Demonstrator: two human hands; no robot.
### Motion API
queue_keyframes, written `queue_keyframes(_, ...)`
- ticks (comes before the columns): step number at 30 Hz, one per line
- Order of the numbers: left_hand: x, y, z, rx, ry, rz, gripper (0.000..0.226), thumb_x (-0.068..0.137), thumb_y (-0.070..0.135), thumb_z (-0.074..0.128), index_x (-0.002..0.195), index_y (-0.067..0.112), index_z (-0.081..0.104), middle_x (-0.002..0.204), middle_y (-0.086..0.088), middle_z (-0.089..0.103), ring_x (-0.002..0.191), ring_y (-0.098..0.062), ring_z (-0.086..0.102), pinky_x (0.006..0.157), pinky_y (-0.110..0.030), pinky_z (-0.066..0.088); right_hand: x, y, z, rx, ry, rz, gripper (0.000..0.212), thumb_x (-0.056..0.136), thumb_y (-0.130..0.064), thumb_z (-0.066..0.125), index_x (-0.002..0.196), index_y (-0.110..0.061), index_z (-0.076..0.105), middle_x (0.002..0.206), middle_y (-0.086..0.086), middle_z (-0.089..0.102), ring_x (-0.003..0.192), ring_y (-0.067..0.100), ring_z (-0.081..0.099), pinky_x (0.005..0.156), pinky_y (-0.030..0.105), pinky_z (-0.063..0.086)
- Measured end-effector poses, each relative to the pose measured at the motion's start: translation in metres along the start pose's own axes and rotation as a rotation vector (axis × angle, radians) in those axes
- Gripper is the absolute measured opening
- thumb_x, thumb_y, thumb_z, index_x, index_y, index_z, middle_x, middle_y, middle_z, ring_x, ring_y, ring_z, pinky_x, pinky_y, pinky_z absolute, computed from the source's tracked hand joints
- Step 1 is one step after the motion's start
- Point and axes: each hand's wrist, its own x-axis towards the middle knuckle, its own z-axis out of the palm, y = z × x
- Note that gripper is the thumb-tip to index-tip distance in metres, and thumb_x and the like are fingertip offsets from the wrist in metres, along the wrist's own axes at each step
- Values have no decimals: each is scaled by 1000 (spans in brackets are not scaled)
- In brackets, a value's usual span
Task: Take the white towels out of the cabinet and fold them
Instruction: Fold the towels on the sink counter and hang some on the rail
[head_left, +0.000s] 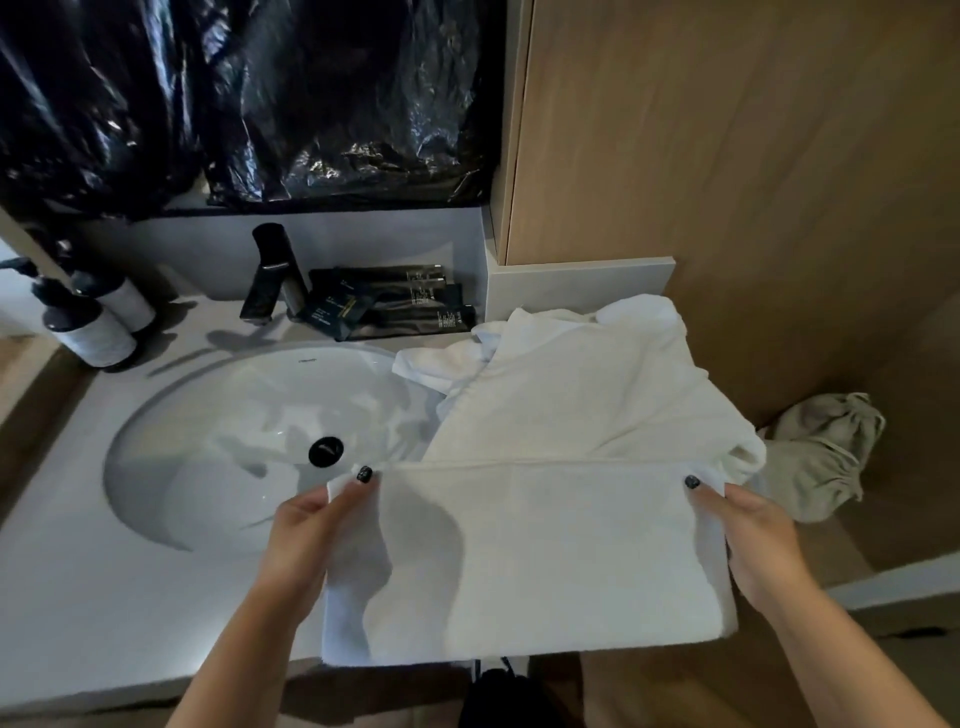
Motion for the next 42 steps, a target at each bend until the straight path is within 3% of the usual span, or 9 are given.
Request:
queue_keyframes(9, -87, 11, -19, 67, 71, 186, 23, 87, 42, 66, 80, 23, 79, 83, -7, 77, 76, -26, 74, 71, -43, 61, -75, 11, -19, 115, 158, -82, 25, 88, -19, 69, 76, -39, 78, 83, -15, 75, 91, 21, 68, 74, 36, 51)
queue_keyframes(16, -117, -12, -29, 82, 115, 205, 22, 87, 41, 70, 80, 22, 78, 84, -10, 75, 80, -29, 72, 77, -50, 58, -117, 40, -26, -64, 194, -192, 12, 89, -25, 69, 85, -33, 77, 87, -2, 76, 90, 30, 69, 85, 52, 53)
queue_keyframes(18, -118, -20, -30, 52, 111, 178, 21, 85, 38, 73, 79, 19, 78, 88, -19, 72, 80, -32, 68, 79, -55, 56, -120, 47, -26, -120, 246, -199, 10, 87, -25, 72, 80, -28, 77, 81, -2, 75, 85, 30, 69, 81, 50, 54)
queue_keyframes(23, -104, -34, -31, 95, 8, 126, 16, 88, 29, 70, 96, 17, 78, 88, -2, 78, 91, -28, 73, 77, -36, 58, -109, 45, -22, -387, 300, -235, 32, 85, -26, 74, 55, -17, 65, 56, 8, 60, 60, 28, 57, 57, 33, 38)
queue_keyframes(25, -91, -37, -31, 85, 13, 87, 19, 88, 28, 71, 99, 13, 78, 92, -6, 78, 94, -30, 73, 82, -39, 58, -96, 34, -20, -498, 264, -216, 39, 85, -27, 74, 52, -11, 60, 47, 2, 52, 50, 20, 51, 53, 30, 33)
queue_keyframes(30, -60, -30, -20, 55, 1, -9, 21, 93, 34, 66, 94, 16, 77, 97, -12, 76, 86, -28, 74, 79, -44, 56, -49, -1, -11, -458, 176, 4, 19, 92, -13, 65, 74, -8, 61, 50, 5, 66, 49, 16, 63, 49, 29, 51)
queue_keyframes(33, -43, -27, -7, 108, -14, -3, 23, 95, 34, 64, 92, 16, 77, 96, -11, 77, 89, -30, 74, 83, -47, 59, -20, -16, -6, -406, 179, 162, 7, 91, -3, 62, 87, -4, 57, 79, 18, 71, 73, 29, 72, 74, 44, 61)
queue_keyframes(37, -24, -29, 10, 53, 75, 3, 14, 92, 34, 68, 87, 30, 80, 93, -1, 77, 82, -17, 74, 72, -33, 60, 8, -23, 0, -386, 138, 151, 6, 92, 2, 53, 87, 0, 56, 71, 16, 71, 55, 22, 71, 52, 30, 57)
queue_keyframes(42, 2, -38, 24, 235, 237, -19, 27, 95, 36, 63, 107, 15, 75, 100, -6, 73, 101, -29, 67, 95, -41, 52, 30, -6, 17, -395, 176, 97, 10, 91, -3, 51, 87, -8, 58, 84, 18, 72, 77, 34, 71, 75, 48, 60)
